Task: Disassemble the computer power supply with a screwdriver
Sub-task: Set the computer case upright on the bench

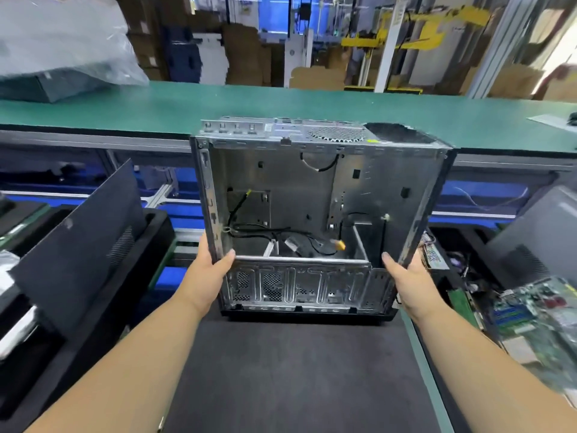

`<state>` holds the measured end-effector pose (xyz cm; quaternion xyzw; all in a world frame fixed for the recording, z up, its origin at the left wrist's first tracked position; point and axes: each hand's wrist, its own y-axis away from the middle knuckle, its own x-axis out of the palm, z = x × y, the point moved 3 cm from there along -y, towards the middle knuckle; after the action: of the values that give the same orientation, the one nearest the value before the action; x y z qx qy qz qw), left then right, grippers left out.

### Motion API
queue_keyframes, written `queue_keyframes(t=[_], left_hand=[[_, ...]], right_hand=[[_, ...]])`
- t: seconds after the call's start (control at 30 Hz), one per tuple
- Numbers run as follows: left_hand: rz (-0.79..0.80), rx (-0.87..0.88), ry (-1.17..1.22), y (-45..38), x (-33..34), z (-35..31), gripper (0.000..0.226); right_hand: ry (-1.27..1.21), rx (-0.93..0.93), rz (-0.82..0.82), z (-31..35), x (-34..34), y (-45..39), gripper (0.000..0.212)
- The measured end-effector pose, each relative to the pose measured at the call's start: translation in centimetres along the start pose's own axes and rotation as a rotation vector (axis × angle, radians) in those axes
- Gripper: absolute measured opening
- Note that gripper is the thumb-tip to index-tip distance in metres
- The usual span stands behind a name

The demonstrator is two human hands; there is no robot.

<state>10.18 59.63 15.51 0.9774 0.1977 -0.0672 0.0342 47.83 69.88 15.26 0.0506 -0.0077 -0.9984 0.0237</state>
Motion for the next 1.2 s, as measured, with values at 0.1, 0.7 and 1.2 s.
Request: queue_keyframes(t=[0.1, 0.7, 1.2], left_hand=[[0.016, 0.016, 0.003, 1.1, 0.1, 0.2, 0.054], [0.076, -0.153, 0.226, 1.1, 0.1, 4.8, 0.056], [0.084, -0.177, 0.263, -6.6, 1.5, 4.7, 0.057]], right_hand=[[-0.027, -0.031, 0.013, -1.2, -0.2, 0.7, 0.054], [0.201, 0.079, 0.011, -5.6, -0.2, 2.3, 0.055], [0.356, 0.084, 0.045, -5.5, 0.8, -5.6, 0.063]])
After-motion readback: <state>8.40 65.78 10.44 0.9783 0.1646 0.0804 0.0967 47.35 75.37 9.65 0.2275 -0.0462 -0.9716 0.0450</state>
